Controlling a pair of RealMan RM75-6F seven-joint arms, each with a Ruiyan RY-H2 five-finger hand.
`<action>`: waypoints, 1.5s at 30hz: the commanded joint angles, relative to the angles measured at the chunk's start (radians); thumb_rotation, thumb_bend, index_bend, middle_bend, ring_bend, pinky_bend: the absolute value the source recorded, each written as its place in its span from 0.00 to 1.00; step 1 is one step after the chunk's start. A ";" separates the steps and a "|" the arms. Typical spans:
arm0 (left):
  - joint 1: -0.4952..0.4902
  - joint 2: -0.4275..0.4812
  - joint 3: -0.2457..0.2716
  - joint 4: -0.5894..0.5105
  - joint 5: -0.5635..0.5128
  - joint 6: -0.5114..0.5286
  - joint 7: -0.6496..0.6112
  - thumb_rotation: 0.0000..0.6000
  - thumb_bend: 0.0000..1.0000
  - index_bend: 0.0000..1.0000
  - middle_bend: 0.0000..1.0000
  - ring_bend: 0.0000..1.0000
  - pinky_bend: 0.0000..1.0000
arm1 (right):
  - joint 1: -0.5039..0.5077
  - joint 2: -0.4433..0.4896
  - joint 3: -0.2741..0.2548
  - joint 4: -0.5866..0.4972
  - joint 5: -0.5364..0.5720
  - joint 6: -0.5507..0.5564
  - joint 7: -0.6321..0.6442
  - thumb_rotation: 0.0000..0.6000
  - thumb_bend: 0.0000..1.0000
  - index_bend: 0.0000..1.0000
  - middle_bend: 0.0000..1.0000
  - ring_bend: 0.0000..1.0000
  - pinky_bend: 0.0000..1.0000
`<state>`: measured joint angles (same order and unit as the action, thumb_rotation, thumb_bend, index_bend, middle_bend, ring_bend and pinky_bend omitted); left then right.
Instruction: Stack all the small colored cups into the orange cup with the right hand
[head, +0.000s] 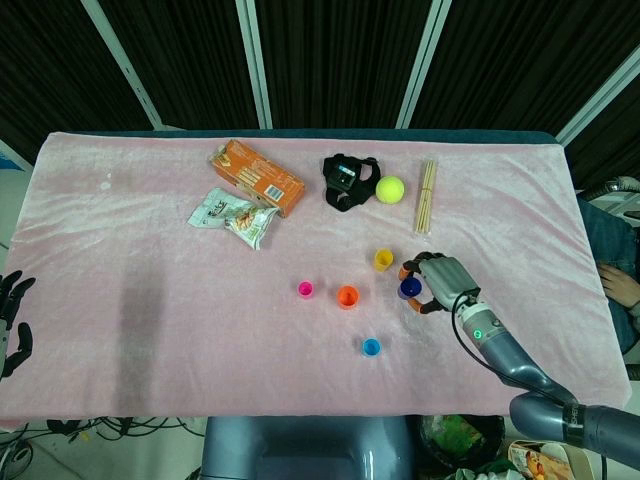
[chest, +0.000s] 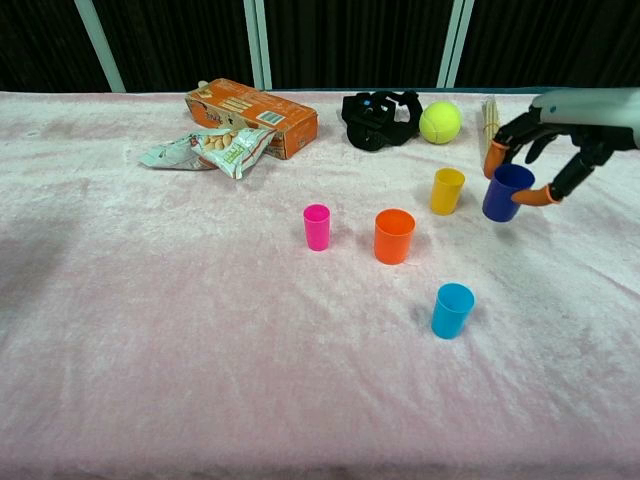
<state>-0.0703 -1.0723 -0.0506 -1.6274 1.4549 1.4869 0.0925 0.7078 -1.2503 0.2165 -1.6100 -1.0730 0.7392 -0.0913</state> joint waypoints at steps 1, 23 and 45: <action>0.000 0.000 0.001 0.000 0.002 0.000 0.000 1.00 0.70 0.11 0.04 0.00 0.00 | 0.072 0.032 0.041 -0.020 0.080 -0.091 0.011 1.00 0.29 0.48 0.38 0.20 0.21; 0.001 0.007 -0.001 -0.002 -0.007 -0.004 -0.013 1.00 0.70 0.11 0.04 0.00 0.00 | 0.271 -0.063 0.005 -0.056 0.279 -0.066 -0.111 1.00 0.30 0.49 0.38 0.20 0.21; 0.003 0.008 0.000 -0.003 -0.007 0.000 -0.010 1.00 0.70 0.11 0.04 0.00 0.00 | 0.285 -0.106 -0.051 -0.022 0.271 -0.038 -0.111 1.00 0.30 0.49 0.38 0.20 0.21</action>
<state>-0.0672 -1.0646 -0.0504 -1.6304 1.4481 1.4866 0.0824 0.9924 -1.3554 0.1661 -1.6326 -0.8013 0.7010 -0.2034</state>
